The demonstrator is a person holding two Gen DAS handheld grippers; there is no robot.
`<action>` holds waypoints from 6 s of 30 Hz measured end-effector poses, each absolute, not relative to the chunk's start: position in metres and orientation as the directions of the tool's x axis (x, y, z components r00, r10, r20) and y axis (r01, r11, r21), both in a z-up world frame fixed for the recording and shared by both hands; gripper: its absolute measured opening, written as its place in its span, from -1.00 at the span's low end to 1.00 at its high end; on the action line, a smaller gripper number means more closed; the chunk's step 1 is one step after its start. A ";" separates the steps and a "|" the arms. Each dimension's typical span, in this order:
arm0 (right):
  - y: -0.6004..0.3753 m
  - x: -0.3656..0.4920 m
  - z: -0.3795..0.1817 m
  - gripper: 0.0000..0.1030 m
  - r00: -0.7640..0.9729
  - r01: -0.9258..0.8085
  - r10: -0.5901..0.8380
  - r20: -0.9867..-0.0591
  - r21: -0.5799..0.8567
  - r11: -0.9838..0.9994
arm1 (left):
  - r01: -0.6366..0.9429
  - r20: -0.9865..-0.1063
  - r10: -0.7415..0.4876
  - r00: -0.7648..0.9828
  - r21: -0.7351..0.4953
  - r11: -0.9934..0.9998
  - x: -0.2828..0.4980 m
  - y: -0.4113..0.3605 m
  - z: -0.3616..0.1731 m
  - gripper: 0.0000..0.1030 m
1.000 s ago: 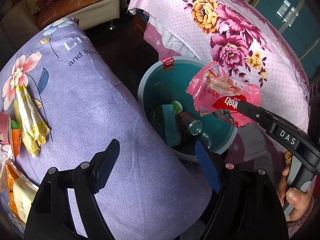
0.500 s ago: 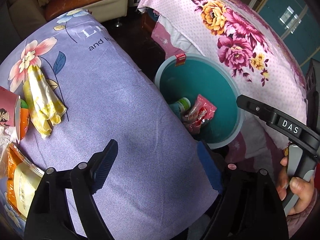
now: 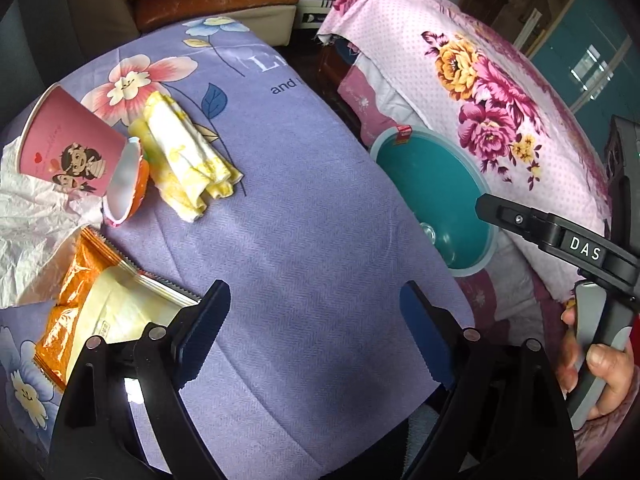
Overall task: Collect trash
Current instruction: 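Move both tools back over the remaining trash on the bed, then close the right tool on the orange-and-cream snack bag, then grasp the clear blue-labelled water bottle with the left tool while the right tool holds the bag, then carry the bottle and the snack bag over the teal bin with both tools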
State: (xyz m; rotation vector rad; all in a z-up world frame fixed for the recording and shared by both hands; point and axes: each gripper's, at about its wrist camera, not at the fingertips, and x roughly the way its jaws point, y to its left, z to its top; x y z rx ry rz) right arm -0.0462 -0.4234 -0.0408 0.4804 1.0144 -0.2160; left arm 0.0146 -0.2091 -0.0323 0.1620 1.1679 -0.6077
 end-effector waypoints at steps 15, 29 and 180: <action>-0.316 -0.014 -0.021 0.53 0.478 0.209 0.101 -0.873 0.225 0.952 | 0.367 -0.862 -0.356 0.360 -0.220 0.904 0.019 -0.075 -0.013 0.71; -0.188 0.042 -0.039 0.59 0.368 -0.037 0.231 -0.901 0.234 0.971 | 0.171 -0.882 -0.278 0.380 -0.228 0.959 0.032 0.031 -0.039 0.72; -0.529 -0.105 -0.034 -0.53 0.695 0.452 0.062 -0.717 0.502 0.737 | 0.681 -0.943 -0.312 0.113 -0.156 0.716 0.004 -0.351 -0.053 0.26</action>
